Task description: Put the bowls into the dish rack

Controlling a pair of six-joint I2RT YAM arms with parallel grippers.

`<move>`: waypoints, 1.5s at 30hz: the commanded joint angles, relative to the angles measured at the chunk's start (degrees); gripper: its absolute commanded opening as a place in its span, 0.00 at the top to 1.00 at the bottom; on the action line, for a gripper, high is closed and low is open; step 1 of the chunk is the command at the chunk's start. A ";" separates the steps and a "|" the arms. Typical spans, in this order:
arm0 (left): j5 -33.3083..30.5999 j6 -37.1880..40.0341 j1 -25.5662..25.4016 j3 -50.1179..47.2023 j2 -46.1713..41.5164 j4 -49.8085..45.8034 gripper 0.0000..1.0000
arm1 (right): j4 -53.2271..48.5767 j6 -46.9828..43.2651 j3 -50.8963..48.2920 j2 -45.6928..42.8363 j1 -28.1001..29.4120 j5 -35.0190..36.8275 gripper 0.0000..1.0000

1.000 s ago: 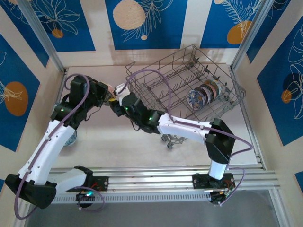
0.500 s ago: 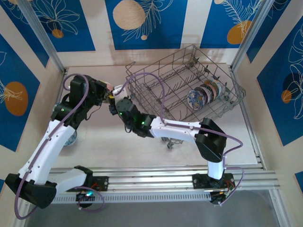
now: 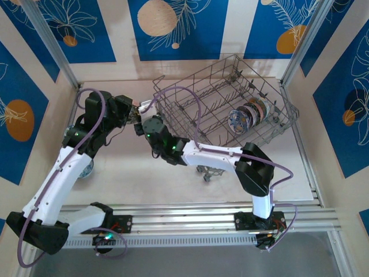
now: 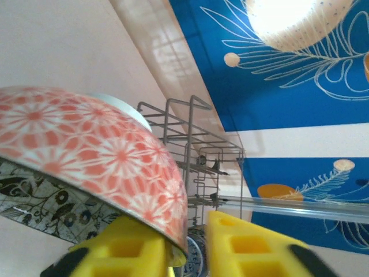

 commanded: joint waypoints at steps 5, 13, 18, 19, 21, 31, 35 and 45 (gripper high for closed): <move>5.20 10.50 -0.40 5.21 -0.12 4.20 0.45 | -3.15 5.58 1.87 -5.16 -0.75 -0.49 1.00; 4.15 17.77 -0.33 11.32 -0.85 -1.76 0.23 | -9.19 7.40 2.15 -8.38 -2.43 0.06 1.00; 2.34 23.65 -0.33 14.01 -2.91 -5.72 0.18 | -12.75 7.81 1.97 -10.52 -5.00 0.51 1.00; 2.32 25.20 -0.33 14.72 -3.24 -7.00 0.18 | -13.19 7.77 1.76 -11.17 -5.59 0.45 1.00; 2.70 28.19 -0.33 15.81 -3.61 -8.97 0.17 | -13.17 7.15 1.17 -12.23 -6.25 0.76 1.00; 2.86 39.68 -0.30 17.57 -5.75 -15.68 0.08 | -6.44 -1.01 -7.06 -22.94 -12.04 1.52 1.00; 7.26 41.17 -0.28 17.19 -3.16 -17.63 0.08 | -11.50 -1.52 -9.68 -28.95 -16.73 4.21 1.00; 14.45 41.56 -0.23 6.11 -2.20 -13.34 0.07 | -46.31 4.18 -12.80 -40.35 -35.10 2.80 1.00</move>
